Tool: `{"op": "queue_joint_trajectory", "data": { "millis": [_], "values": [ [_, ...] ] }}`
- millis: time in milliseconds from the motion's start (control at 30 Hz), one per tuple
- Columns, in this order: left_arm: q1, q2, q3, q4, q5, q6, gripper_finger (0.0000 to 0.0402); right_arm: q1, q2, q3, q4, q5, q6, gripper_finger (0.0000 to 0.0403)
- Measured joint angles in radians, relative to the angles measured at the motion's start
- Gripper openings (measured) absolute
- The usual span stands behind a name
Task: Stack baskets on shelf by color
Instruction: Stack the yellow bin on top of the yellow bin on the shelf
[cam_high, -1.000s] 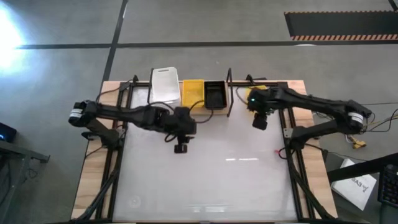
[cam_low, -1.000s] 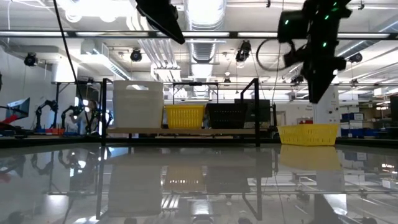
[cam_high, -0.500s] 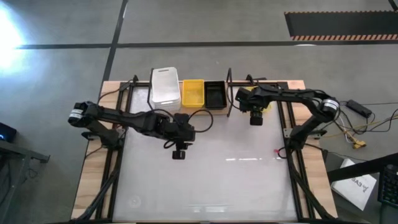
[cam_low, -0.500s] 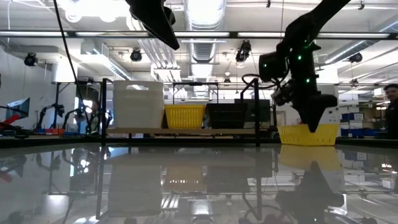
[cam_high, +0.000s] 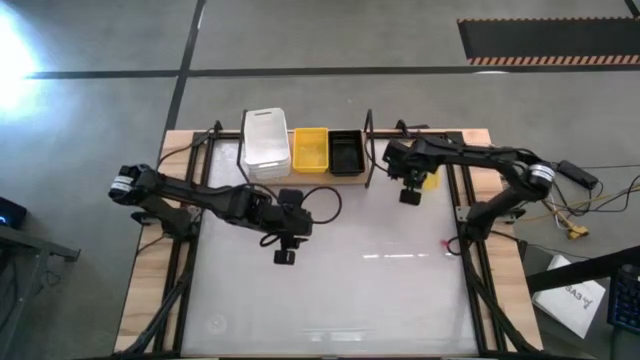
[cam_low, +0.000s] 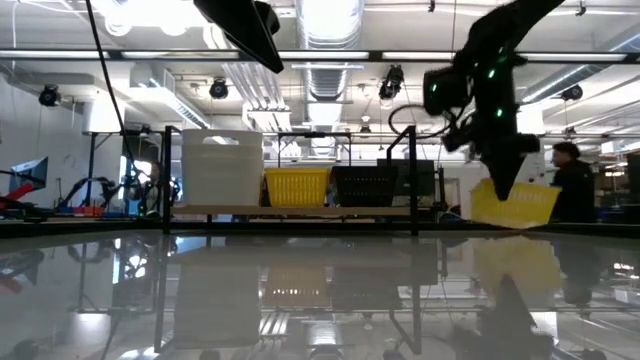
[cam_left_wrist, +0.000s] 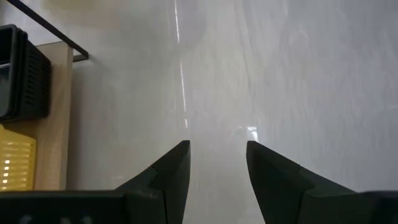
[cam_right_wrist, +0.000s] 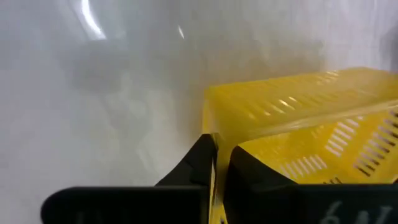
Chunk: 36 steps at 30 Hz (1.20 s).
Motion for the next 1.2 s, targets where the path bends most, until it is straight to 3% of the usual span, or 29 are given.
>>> {"op": "queue_joint_trajectory", "data": {
  "millis": [167, 333, 500, 633, 767, 967, 1200],
  "values": [
    [0.000, 0.000, -0.007, 0.000, 0.000, -0.001, 0.0141, 0.160, -0.146, 0.000, -0.104, -0.062, 0.254, 0.0009],
    [-0.001, 0.000, -0.009, 0.000, 0.000, -0.009, 0.0141, 0.493, -0.212, 0.001, -0.111, -0.128, 0.588, 0.0008],
    [-0.023, 0.000, -0.009, -0.001, 0.000, -0.075, 0.0141, 0.874, -0.127, 0.036, 0.107, -0.123, 0.881, 0.0008],
    [-0.076, 0.000, -0.011, -0.005, 0.000, -0.144, 0.0141, 1.048, 0.046, 0.129, 0.367, -0.061, 0.914, 0.0008],
    [-0.155, 0.000, -0.022, -0.010, -0.008, -0.216, 0.0141, 1.059, 0.273, 0.308, 0.379, -0.004, 0.819, 0.0008],
    [-0.291, 0.000, -0.044, -0.060, -0.085, -0.379, 0.0141, 0.973, 0.568, 0.601, 0.345, 0.041, 0.602, 0.0009],
    [-0.440, 0.000, -0.061, -0.171, -0.209, -0.608, 0.0141, 0.887, 0.754, 0.925, 0.186, -0.030, 0.463, 0.0029]
  ]
}}
